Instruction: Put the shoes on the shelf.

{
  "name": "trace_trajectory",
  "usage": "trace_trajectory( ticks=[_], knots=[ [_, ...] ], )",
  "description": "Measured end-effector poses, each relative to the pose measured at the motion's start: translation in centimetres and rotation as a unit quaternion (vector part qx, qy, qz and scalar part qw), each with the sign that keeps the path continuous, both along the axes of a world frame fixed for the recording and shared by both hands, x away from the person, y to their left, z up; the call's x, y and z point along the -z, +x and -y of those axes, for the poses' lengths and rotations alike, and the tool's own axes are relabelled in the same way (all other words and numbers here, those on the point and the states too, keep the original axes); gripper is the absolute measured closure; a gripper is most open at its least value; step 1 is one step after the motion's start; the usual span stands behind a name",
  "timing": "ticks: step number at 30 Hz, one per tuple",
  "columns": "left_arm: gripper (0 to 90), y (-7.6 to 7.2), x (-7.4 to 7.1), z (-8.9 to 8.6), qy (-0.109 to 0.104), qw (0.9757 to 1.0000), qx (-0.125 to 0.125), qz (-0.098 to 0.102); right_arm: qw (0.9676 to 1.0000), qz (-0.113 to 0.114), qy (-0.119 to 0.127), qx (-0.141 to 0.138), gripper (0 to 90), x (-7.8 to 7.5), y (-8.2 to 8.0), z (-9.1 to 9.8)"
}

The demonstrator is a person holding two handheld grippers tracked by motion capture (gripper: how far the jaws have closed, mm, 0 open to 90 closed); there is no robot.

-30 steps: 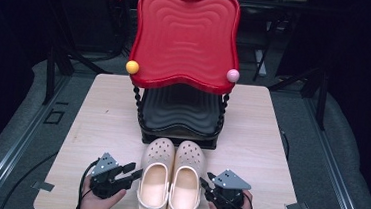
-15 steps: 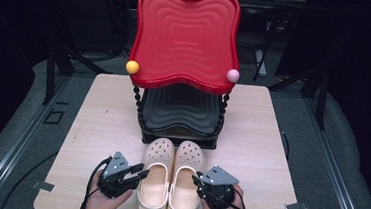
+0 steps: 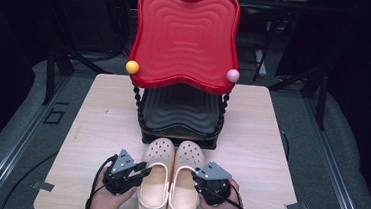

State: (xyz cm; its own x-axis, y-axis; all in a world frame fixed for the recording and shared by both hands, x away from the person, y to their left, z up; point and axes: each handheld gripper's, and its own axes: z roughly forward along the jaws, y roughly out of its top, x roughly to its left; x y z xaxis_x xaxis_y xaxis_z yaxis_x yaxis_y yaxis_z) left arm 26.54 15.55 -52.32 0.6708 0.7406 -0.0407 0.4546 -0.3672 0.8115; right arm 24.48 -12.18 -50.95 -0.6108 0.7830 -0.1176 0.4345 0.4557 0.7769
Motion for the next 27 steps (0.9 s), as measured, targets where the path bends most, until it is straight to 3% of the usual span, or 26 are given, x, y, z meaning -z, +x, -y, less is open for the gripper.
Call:
trace_trajectory(
  ticks=[16, 21, 27],
  knots=[
    [75.3, 0.0, -0.2, 0.8, 0.030, 0.9993, -0.002, 0.022, 0.9997, 0.008, -0.022, -0.001, 81.5, 0.2, 0.3, -0.5],
    [78.9, -0.4, -0.4, 1.0, 0.051, 0.9981, -0.004, 0.035, 0.9996, 0.011, -0.024, 0.002, 82.2, 0.1, 0.2, -0.5],
    [81.5, -0.9, -0.6, 0.6, 0.062, 0.9972, -0.002, 0.042, 0.9993, 0.015, -0.033, 0.003, 82.5, 0.0, -0.3, -0.3]
  ],
)
